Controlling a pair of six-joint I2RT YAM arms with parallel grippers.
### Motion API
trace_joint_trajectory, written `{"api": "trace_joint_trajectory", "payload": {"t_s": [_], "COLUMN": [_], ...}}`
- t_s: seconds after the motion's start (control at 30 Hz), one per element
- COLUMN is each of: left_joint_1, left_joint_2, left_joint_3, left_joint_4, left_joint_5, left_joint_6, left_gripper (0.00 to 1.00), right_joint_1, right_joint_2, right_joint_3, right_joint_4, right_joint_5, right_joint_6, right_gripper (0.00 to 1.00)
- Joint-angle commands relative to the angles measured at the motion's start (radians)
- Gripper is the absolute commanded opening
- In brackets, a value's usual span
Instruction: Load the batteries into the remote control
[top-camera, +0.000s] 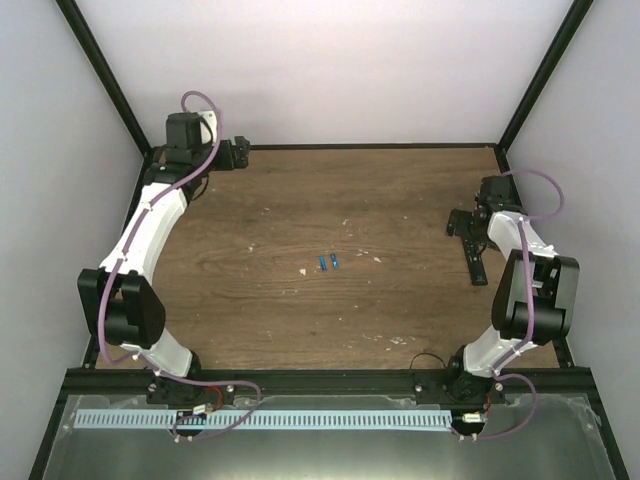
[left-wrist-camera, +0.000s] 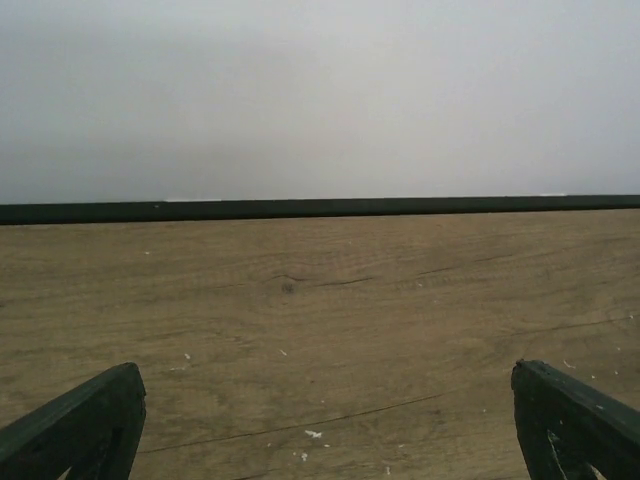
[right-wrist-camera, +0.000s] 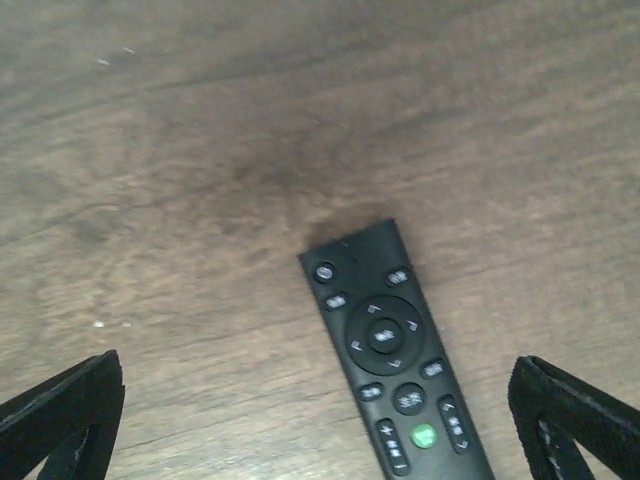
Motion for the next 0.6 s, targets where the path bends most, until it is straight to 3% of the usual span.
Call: {"api": "trace_joint_trajectory", "payload": {"t_s": [0.0,0.23,0.57], "left_joint_1": [-0.010,-0.012,-0.012], "left_joint_2": [0.030,0.080,0.140], "left_joint_3": [0.061,0.100,0.161], "left_joint_4": [-0.020,-0.025,-0.071], "left_joint_5": [0.033,0.052,0.067], "left_joint_6": [0.017,0.041,0.062], "left_gripper": [1.00,1.00,1.00], "right_joint_1": [-0.046,-0.068,-0.081], "right_joint_2": [0.031,0.081,0.132], "right_joint_3": [-0.033,-0.065,-0.101], "right_joint_4": [-0.017,0.015,0.058], "right_joint_5": [0.014,0.026,-0.012], "right_joint_6": [0.008,-0.004,-0.009], "right_gripper": [1.00,0.98,0.82]}}
